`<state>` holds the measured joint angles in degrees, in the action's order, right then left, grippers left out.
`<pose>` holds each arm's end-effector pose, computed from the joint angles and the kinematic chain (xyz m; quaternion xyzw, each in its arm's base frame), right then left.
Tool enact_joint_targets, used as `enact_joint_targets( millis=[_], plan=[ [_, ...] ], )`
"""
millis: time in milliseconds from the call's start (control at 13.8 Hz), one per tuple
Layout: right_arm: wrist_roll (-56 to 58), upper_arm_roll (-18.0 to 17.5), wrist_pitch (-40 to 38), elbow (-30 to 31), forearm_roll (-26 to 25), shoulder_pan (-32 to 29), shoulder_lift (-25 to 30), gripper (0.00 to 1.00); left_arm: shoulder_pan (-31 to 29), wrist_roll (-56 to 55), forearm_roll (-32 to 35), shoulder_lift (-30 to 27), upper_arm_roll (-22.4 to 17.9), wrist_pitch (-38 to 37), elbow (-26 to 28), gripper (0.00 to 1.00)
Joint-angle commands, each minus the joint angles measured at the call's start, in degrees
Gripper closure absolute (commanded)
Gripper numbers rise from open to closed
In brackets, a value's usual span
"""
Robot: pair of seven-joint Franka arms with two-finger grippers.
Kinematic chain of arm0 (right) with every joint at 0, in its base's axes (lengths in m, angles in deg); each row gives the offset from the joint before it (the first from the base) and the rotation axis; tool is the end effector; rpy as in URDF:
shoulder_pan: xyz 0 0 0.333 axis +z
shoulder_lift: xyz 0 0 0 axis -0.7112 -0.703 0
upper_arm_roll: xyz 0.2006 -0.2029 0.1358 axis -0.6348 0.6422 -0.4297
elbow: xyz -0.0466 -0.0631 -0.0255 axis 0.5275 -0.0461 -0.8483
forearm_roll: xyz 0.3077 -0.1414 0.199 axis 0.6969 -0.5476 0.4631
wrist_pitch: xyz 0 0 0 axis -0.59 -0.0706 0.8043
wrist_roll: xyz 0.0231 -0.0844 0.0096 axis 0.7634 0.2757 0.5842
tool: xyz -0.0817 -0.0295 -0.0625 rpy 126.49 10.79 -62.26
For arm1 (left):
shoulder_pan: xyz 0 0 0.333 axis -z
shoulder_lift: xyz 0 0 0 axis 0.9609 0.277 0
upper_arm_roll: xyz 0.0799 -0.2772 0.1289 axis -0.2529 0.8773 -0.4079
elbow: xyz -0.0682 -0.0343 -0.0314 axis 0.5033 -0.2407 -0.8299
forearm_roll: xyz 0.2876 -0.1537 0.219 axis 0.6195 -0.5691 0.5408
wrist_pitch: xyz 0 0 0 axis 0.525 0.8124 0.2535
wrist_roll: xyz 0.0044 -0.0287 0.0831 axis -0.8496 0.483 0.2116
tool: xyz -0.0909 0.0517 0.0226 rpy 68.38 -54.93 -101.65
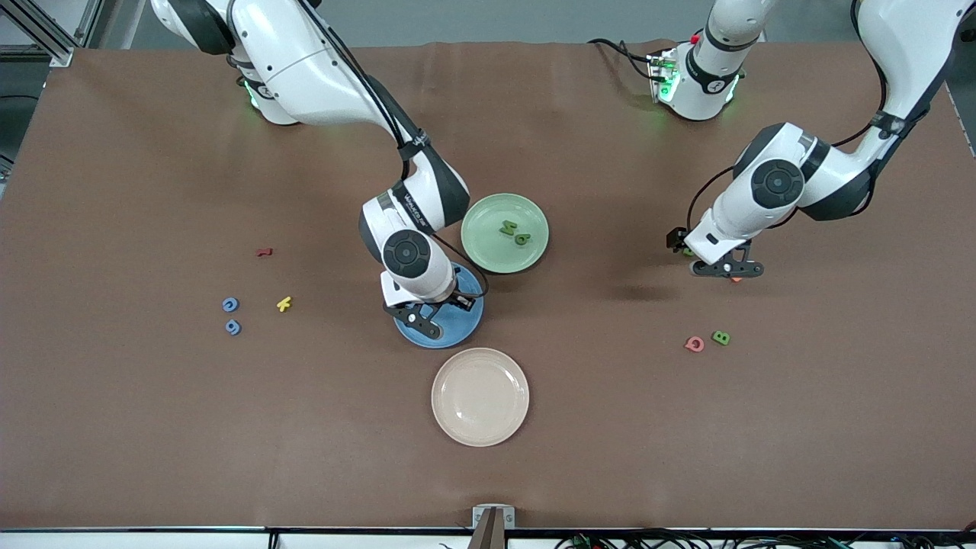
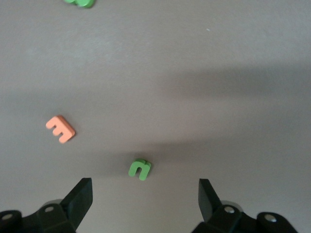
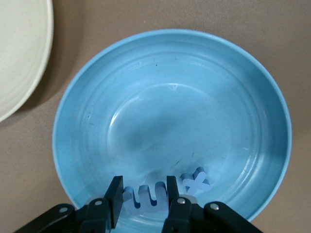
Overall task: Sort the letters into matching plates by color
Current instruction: 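Set blue E on blue plate with the right gripper while the left gripper returns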
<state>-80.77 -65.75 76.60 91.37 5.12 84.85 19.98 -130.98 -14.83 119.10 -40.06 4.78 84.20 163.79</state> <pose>0.5719 0.4255 0.2111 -0.9606 0.2690 0.0655 0.0243 0.4744 -0.1163 0.2474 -0.9959 0.0664 0.0505 0.0344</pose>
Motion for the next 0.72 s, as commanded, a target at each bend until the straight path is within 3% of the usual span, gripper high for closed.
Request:
enact_joint_targets(
  millis=[0, 145, 289, 361, 434, 650],
  plan=[
    [-1.00, 0.53, 0.01, -1.72, 0.94, 0.74, -1.21, 0.82, -0.77, 0.93, 6.50, 2.51, 0.79, 2.59, 1.83, 0.06],
    [-1.00, 0.53, -0.08, -1.72, 0.94, 0.82, -1.48, 0.80, -0.68, 0.93, 8.89, 3.22, 0.70, 2.68, 2.09, 0.14],
    [-1.00, 0.53, -0.08, -1.72, 1.02, 0.82, -1.48, 0.72, -0.68, 1.02, 9.51, 4.27, 0.35, 2.68, 2.53, 0.26],
    [-0.91, 0.53, -0.16, -1.72, 1.02, 0.82, -1.48, 0.60, -0.68, 0.93, 10.38, 4.36, -0.43, 2.77, 2.80, 0.28],
    [-0.47, 0.53, -0.25, -1.72, 0.94, 0.82, -1.39, 0.39, -0.68, 0.93, 10.82, 4.71, -1.31, 3.38, 3.06, 0.28],
    [-0.03, 0.62, -1.13, -1.90, 0.50, 0.74, 0.01, 0.23, -0.68, 0.93, 13.80, 6.73, -3.24, 5.06, 3.50, 0.28]
  ],
)
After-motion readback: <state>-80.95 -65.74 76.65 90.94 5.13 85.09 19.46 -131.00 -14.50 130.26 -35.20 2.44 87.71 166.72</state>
